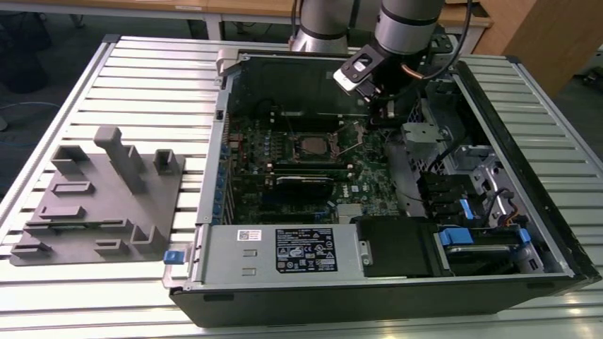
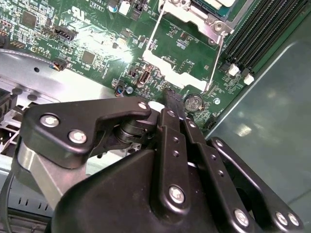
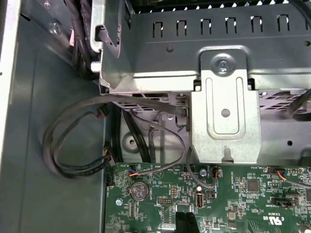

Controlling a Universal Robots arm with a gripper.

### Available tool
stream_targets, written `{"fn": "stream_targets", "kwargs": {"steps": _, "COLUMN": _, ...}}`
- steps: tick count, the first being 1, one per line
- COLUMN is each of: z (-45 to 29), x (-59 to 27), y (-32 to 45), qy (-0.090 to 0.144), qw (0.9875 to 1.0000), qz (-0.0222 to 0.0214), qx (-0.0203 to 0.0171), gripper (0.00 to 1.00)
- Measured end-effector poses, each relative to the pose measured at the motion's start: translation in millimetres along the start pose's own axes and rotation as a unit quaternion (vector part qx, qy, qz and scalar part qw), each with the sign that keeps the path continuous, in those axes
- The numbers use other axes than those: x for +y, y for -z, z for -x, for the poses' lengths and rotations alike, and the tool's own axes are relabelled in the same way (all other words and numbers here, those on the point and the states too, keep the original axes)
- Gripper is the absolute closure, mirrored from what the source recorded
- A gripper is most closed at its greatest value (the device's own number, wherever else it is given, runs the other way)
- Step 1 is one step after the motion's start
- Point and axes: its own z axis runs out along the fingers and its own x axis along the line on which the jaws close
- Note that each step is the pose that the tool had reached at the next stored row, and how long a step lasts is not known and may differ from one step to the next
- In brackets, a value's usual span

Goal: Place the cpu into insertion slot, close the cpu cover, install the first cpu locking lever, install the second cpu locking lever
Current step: 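Close the cpu cover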

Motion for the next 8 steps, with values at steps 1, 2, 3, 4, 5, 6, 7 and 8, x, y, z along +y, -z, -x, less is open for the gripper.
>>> {"fn": "stream_targets", "kwargs": {"steps": 1, "z": 0.0, "x": 0.1, "y": -1.0, "qy": 0.000, "qw": 1.0000, "qz": -0.0001, "qx": 0.0000, "gripper": 0.89}}
{"fn": "stream_targets", "kwargs": {"steps": 2, "z": 0.1, "x": 0.2, "y": -2.1, "qy": 0.000, "qw": 1.0000, "qz": -0.0001, "qx": 0.0000, "gripper": 0.89}}
{"fn": "stream_targets", "kwargs": {"steps": 3, "z": 0.1, "x": 0.2, "y": -3.5, "qy": 0.000, "qw": 1.0000, "qz": -0.0001, "qx": 0.0000, "gripper": 0.89}}
{"fn": "stream_targets", "kwargs": {"steps": 4, "z": 0.2, "x": 0.3, "y": -4.8, "qy": 0.000, "qw": 1.0000, "qz": -0.0002, "qx": 0.0000, "gripper": 0.89}}
{"fn": "stream_targets", "kwargs": {"steps": 5, "z": 0.2, "x": 0.4, "y": -6.2, "qy": 0.000, "qw": 1.0000, "qz": -0.0002, "qx": 0.0000, "gripper": 0.89}}
{"fn": "stream_targets", "kwargs": {"steps": 6, "z": 0.2, "x": 0.3, "y": -7.7, "qy": 0.000, "qw": 1.0000, "qz": -0.0002, "qx": 0.0000, "gripper": 0.89}}
{"fn": "stream_targets", "kwargs": {"steps": 7, "z": 0.3, "x": 0.3, "y": -9.2, "qy": 0.000, "qw": 1.0000, "qz": -0.0002, "qx": 0.0000, "gripper": 0.89}}
{"fn": "stream_targets", "kwargs": {"steps": 8, "z": 0.3, "x": 0.3, "y": -10.7, "qy": 0.000, "qw": 1.0000, "qz": -0.0002, "qx": 0.0000, "gripper": 0.89}}
